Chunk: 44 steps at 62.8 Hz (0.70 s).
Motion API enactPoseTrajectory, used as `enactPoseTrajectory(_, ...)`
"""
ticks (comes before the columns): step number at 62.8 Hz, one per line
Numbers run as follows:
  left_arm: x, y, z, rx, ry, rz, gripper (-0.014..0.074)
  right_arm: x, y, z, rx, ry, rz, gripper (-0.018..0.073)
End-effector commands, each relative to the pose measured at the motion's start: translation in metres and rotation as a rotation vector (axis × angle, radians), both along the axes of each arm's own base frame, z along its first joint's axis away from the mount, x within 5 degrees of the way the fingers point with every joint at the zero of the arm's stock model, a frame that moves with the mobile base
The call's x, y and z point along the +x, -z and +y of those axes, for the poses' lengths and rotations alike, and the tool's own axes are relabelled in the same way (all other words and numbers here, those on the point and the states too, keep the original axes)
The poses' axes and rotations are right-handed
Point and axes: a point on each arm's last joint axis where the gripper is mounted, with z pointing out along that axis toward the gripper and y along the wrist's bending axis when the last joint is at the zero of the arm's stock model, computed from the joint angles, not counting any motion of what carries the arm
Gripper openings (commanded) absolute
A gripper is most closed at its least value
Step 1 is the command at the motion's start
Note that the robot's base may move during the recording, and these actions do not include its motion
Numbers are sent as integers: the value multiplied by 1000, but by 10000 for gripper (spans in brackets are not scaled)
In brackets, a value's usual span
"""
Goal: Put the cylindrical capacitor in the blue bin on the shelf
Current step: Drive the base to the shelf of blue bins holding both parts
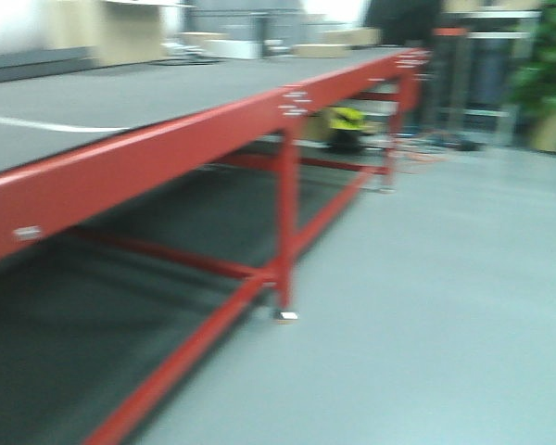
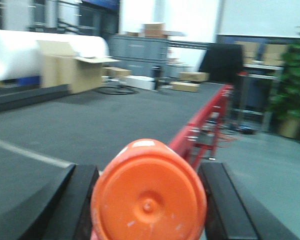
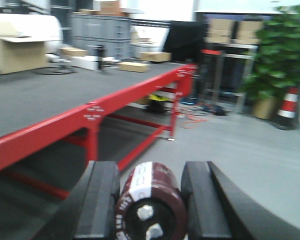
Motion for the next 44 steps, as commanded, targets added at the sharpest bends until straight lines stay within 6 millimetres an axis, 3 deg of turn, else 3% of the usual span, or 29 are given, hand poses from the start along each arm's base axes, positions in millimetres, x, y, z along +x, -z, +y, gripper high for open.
enactPoseTrajectory(1, -2, -3, 0, -6, 3, -23, -111, -1, -3, 0, -8, 0, -34, -167)
enactPoseTrajectory(44, -2, -3, 0, -6, 3, -23, -111, -1, -3, 0, -8, 0, -34, -167)
